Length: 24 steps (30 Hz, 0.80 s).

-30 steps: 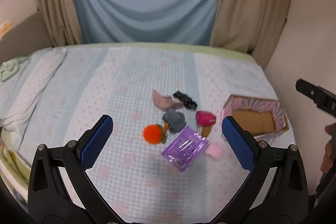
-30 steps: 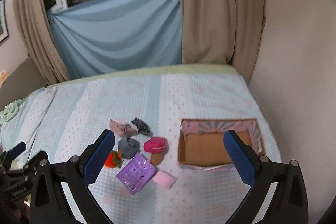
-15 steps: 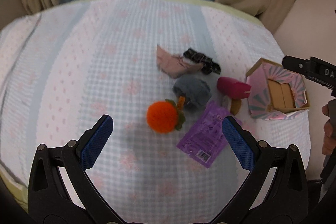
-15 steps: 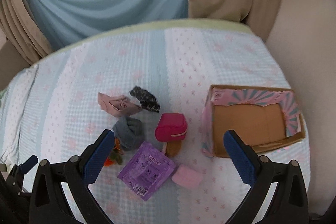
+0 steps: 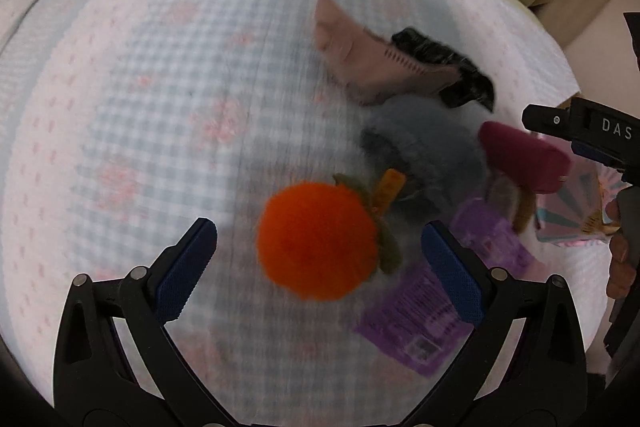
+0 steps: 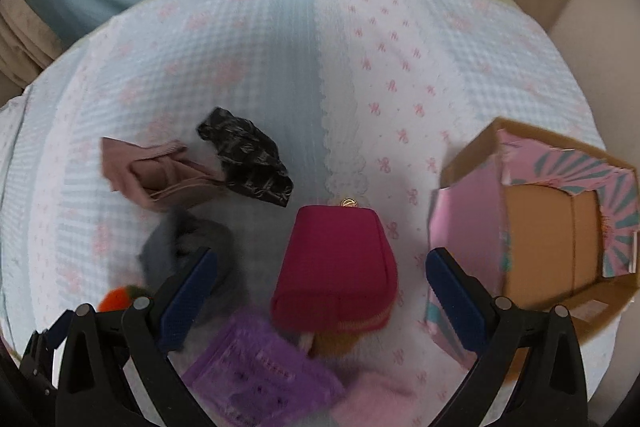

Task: Organize soft objects
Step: 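Grasp the orange pompom with the left tool while the right tool grasps the magenta pouch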

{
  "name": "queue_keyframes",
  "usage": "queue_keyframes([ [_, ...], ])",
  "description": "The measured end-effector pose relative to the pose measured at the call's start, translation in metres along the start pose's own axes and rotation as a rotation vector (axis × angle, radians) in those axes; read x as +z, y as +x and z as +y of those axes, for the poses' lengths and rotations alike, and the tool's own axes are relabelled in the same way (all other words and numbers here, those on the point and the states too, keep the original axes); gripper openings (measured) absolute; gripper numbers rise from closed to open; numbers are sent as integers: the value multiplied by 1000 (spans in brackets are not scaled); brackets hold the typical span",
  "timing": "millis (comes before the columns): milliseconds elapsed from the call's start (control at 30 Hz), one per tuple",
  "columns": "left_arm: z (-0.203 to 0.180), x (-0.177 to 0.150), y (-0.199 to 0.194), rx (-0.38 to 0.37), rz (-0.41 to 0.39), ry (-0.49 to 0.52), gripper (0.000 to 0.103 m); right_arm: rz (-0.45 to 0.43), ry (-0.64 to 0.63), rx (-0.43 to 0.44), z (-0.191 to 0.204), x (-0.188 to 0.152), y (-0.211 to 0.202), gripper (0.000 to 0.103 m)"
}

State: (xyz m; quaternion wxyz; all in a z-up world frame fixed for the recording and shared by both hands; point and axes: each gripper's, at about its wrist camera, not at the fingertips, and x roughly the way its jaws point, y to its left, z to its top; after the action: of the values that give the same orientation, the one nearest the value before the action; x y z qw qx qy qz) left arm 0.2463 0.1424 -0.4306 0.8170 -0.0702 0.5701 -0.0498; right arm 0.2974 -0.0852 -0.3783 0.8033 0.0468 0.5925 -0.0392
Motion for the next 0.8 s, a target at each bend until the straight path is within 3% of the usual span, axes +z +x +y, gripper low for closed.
queue_keyframes([
  [100,0,-4,17,0,8,-3,100,18,9,-9,0,0,22,103],
  [200,-3,-7,32,3,14,1,91,29,25,-18,-2,-3,36,103],
  [300,-7,-8,42,4,22,12,81,37,44,-12,-4,-6,43,88],
  [433,-10,-9,53,10,38,33,53,45,44,-33,-7,-8,46,70],
  [500,-14,-11,53,22,37,49,45,40,55,-19,-10,-9,45,68],
  [800,-16,-15,44,24,16,64,37,2,51,-5,-10,-13,39,55],
])
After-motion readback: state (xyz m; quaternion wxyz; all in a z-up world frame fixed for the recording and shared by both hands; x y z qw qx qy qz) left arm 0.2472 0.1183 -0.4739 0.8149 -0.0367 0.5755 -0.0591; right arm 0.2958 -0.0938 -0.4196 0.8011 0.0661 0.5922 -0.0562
